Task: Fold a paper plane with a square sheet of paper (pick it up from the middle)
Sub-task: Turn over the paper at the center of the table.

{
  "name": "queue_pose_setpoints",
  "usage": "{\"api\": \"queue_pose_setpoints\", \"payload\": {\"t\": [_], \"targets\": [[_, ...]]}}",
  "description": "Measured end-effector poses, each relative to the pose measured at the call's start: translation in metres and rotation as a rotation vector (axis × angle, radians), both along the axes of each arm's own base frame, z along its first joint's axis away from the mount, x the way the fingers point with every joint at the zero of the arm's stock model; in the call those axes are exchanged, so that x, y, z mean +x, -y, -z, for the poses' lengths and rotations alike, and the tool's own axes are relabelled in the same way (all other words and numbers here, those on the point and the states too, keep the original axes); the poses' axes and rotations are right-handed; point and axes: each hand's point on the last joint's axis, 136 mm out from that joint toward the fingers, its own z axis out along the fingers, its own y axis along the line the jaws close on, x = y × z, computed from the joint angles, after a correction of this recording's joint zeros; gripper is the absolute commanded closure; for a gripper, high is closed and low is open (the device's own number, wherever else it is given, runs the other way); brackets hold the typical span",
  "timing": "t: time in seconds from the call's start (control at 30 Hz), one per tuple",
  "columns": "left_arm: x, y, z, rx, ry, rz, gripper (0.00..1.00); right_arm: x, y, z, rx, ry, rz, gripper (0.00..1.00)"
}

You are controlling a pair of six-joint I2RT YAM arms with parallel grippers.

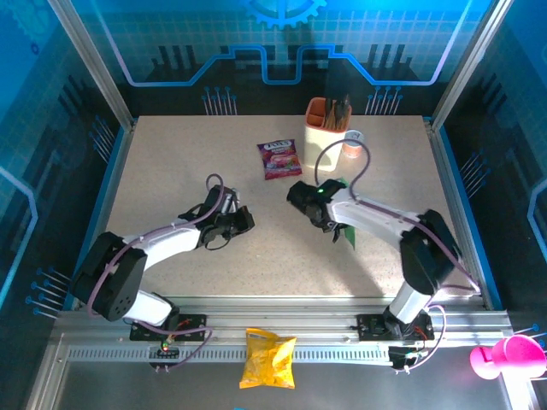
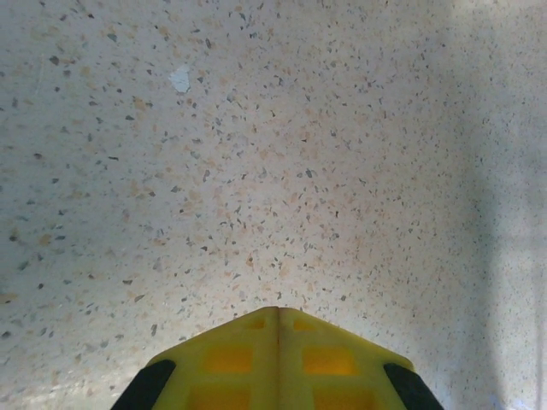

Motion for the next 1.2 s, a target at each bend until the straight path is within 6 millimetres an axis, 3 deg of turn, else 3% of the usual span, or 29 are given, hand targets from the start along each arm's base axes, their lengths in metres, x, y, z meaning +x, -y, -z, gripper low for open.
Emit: {"api": "queue_pose_setpoints", "payload": {"t": [0.17,0.27,0.3,0.37,0.4,0.47,0.57,0.63,0.7,0.87,1.07,1.2], "targets": [[0.000,-0.009,-0.015,-0.012,0.026,-0.023,0.96,-0.015,-0.027,0.036,-0.075,-0.086,-0.065,1.00],[0.001,-0.013,-0.025,-0.021,0.046,-0.034,0.96,-0.023,-0.058,0.059,-0.059,-0.131,-0.105,1.00],[0.001,-0.014,-0.027,-0.022,0.048,-0.038,0.96,-0.025,-0.070,0.067,-0.042,-0.143,-0.119,0.95],[0.000,-0.016,-0.029,-0.023,0.052,-0.042,0.97,-0.029,-0.098,0.081,0.014,-0.164,-0.145,0.70],[0.000,-0.017,-0.030,-0.023,0.051,-0.044,0.97,-0.030,-0.111,0.086,0.053,-0.174,-0.156,0.64],[-0.001,-0.019,-0.030,-0.020,0.045,-0.048,0.97,-0.034,-0.139,0.092,0.159,-0.193,-0.178,0.57],[-0.002,-0.023,-0.033,-0.017,0.047,-0.059,0.96,-0.035,-0.163,0.091,0.328,-0.205,-0.179,0.55],[-0.002,-0.026,-0.035,-0.015,0.053,-0.066,0.96,-0.034,-0.164,0.083,0.440,-0.199,-0.167,0.55],[-0.002,-0.026,-0.037,-0.016,0.057,-0.068,0.96,-0.032,-0.152,0.068,0.558,-0.178,-0.140,0.57],[-0.003,-0.024,-0.036,-0.021,0.054,-0.051,0.96,-0.024,-0.114,0.045,0.815,-0.091,-0.067,0.73],[-0.003,0.007,-0.035,-0.020,0.043,0.058,0.96,-0.040,-0.100,0.080,0.986,-0.134,-0.020,0.91],[-0.010,0.034,-0.035,-0.020,0.044,0.142,0.96,-0.043,-0.107,0.087,1.057,-0.154,-0.025,0.97]]}}
